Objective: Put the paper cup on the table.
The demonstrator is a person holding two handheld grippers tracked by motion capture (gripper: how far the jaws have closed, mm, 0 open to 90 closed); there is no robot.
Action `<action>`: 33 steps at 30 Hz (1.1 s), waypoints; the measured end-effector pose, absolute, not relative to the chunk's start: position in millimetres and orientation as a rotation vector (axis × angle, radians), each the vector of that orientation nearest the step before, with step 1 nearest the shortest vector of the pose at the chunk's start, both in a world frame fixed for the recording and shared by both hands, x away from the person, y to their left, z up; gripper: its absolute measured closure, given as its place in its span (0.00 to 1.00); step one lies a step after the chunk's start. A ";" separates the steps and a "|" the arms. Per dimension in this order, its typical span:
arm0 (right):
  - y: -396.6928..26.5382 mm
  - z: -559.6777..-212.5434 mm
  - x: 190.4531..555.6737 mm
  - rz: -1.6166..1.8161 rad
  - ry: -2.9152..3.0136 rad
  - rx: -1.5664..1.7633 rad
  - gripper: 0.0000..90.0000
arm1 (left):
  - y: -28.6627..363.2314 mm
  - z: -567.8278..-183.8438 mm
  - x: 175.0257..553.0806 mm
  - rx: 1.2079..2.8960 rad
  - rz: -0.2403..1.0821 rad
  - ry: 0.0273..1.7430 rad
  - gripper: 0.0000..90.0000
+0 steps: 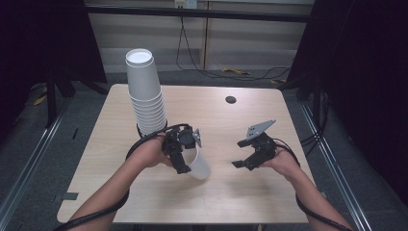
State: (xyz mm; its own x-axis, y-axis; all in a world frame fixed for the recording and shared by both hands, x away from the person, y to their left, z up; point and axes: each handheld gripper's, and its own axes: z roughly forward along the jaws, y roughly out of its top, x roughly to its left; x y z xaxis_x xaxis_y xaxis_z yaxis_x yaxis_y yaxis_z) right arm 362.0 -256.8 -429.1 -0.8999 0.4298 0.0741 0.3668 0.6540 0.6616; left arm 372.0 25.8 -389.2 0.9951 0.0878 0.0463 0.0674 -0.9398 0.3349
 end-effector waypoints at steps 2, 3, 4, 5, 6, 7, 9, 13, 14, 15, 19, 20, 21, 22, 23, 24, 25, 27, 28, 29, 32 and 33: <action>-257.5 -429.0 362.3 1.082 2.775 0.670 0.16 | 25.4 -389.1 372.7 2.797 0.088 0.109 0.08; -257.8 -428.8 362.2 1.083 2.773 0.671 0.16 | 25.4 -389.3 373.0 2.791 0.084 0.109 0.07; -258.1 -428.6 361.9 1.086 2.771 0.673 0.16 | 25.5 -389.8 373.4 2.788 0.079 0.110 0.07; -258.4 -428.6 361.7 1.089 2.770 0.679 0.16 | 25.5 -390.4 373.8 2.786 0.081 0.115 0.07; -258.6 -428.7 361.5 1.089 2.770 0.676 0.16 | 25.5 -390.4 373.8 2.786 0.081 0.115 0.07; -258.9 -428.9 361.4 1.091 2.770 0.673 0.16 | 25.8 -390.8 374.3 2.778 0.077 0.112 0.07; -259.8 -429.1 361.2 1.087 2.771 0.674 0.16 | 26.3 -391.4 374.4 2.769 0.075 0.115 0.07; -260.5 -429.5 360.8 1.096 2.771 0.677 0.16 | 26.4 -391.5 374.4 2.757 0.060 0.117 0.06; -260.4 -429.7 360.8 1.093 2.772 0.676 0.16 | 26.1 -391.4 374.5 2.757 0.055 0.115 0.05; -260.4 -429.7 360.8 1.092 2.771 0.676 0.16 | 25.7 -391.7 374.6 2.757 0.052 0.121 0.05; -260.2 -429.5 360.7 1.099 2.767 0.679 0.16 | 25.0 -394.4 374.9 2.753 0.043 0.129 0.03; -260.2 -429.5 360.4 1.103 2.768 0.679 0.16 | 25.0 -395.3 374.9 2.751 0.039 0.129 0.02; -260.3 -429.5 360.1 1.100 2.766 0.676 0.16 | 25.0 -396.1 374.5 2.748 0.038 0.132 0.02; -260.4 -429.6 359.5 1.101 2.769 0.679 0.16 | 25.0 -396.1 374.5 2.748 0.038 0.132 0.02; -260.8 -429.5 359.0 1.101 2.769 0.682 0.16 | 25.5 -397.5 374.2 2.747 0.031 0.134 0.01; -261.3 -429.4 358.5 1.098 2.765 0.681 0.16 | 26.0 -397.8 374.4 2.742 0.033 0.138 0.01; -261.7 -429.6 358.0 1.102 2.763 0.684 0.16 | 26.6 -398.5 374.7 2.736 0.032 0.136 0.01; -262.6 -429.7 357.0 1.101 2.766 0.684 0.16 | 27.9 -398.7 375.6 2.737 0.033 0.145 0.01; -262.9 -430.0 356.9 1.103 2.768 0.686 0.16 | 28.7 -399.0 376.2 2.734 0.029 0.149 0.00; -263.2 -430.2 356.8 1.099 2.768 0.688 0.16 | 29.4 -399.3 376.4 2.729 0.032 0.154 0.00; -264.0 -430.3 357.3 1.105 2.764 0.690 0.16 | 30.6 -399.4 375.9 2.724 0.029 0.160 0.00; -263.9 -430.6 357.6 1.110 2.760 0.689 0.16 | 31.2 -400.8 375.1 2.721 0.028 0.157 0.00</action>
